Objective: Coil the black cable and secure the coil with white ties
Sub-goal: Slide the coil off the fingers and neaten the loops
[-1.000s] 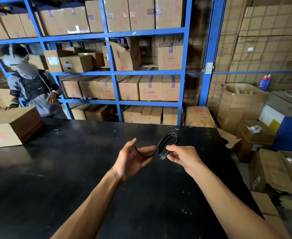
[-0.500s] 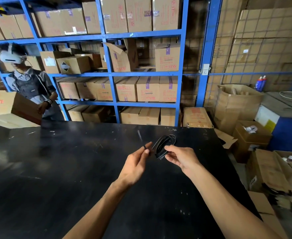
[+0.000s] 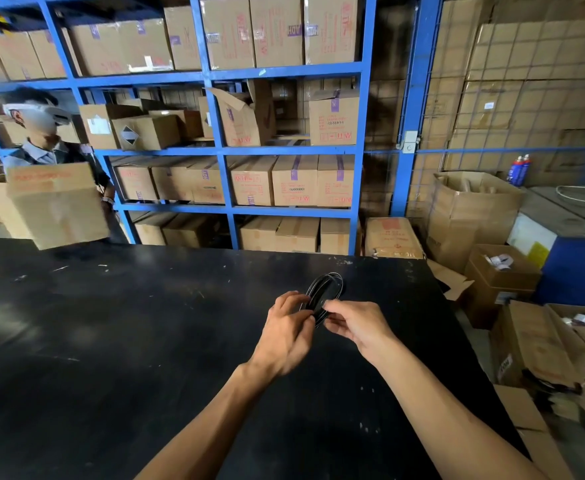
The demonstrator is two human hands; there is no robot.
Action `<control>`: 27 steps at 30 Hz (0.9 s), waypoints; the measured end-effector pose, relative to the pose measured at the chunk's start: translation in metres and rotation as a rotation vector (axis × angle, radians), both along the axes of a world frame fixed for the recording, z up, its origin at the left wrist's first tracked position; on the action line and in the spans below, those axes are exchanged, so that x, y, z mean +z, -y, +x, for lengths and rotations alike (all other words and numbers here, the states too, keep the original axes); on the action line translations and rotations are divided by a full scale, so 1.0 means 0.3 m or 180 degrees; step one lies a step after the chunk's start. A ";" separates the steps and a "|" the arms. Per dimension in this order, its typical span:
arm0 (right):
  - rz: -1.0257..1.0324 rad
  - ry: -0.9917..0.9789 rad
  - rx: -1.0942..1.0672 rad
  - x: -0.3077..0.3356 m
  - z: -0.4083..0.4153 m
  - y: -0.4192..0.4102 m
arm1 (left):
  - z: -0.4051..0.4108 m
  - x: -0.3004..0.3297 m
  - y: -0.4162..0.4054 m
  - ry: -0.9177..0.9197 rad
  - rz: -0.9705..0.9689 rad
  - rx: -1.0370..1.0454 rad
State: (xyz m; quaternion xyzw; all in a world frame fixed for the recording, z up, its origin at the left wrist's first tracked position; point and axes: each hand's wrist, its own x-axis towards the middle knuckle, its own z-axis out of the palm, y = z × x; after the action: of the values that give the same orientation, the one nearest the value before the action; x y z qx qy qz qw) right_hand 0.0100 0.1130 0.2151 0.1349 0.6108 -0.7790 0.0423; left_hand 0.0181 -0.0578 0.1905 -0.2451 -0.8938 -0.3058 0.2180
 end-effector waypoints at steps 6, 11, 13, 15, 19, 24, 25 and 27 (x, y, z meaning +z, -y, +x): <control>-0.0050 -0.0067 0.0096 0.006 0.014 -0.012 | 0.000 -0.021 -0.016 -0.0065 -0.0073 -0.0145; -0.0393 -0.0007 0.0225 0.001 0.027 0.001 | -0.009 -0.034 -0.005 0.0178 -0.0147 -0.0031; -0.0693 0.0084 0.0301 0.004 0.028 0.002 | -0.018 -0.027 0.011 0.0241 -0.0254 -0.0015; -0.0563 0.0120 0.0345 0.007 0.029 0.009 | -0.025 -0.023 0.027 0.0273 -0.0402 -0.0041; -0.0206 0.0140 -0.0019 -0.008 0.032 0.041 | -0.030 -0.039 0.028 0.0296 -0.0576 -0.0057; -0.0244 0.0221 -0.0090 0.003 0.021 0.044 | -0.024 -0.061 0.015 0.0247 -0.0404 -0.0016; -0.0190 0.0246 -0.0087 0.000 0.021 0.049 | -0.026 -0.065 0.018 0.0192 -0.0495 0.0040; 0.0122 0.0259 -0.0071 -0.012 0.030 0.053 | -0.027 -0.065 0.021 0.0207 -0.0711 0.0157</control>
State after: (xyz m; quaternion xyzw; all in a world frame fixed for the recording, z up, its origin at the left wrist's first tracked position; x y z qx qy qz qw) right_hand 0.0191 0.0970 0.2114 0.1740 0.6219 -0.7615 0.0559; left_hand 0.0098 -0.0643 0.1711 -0.2357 -0.9347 -0.2067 0.1677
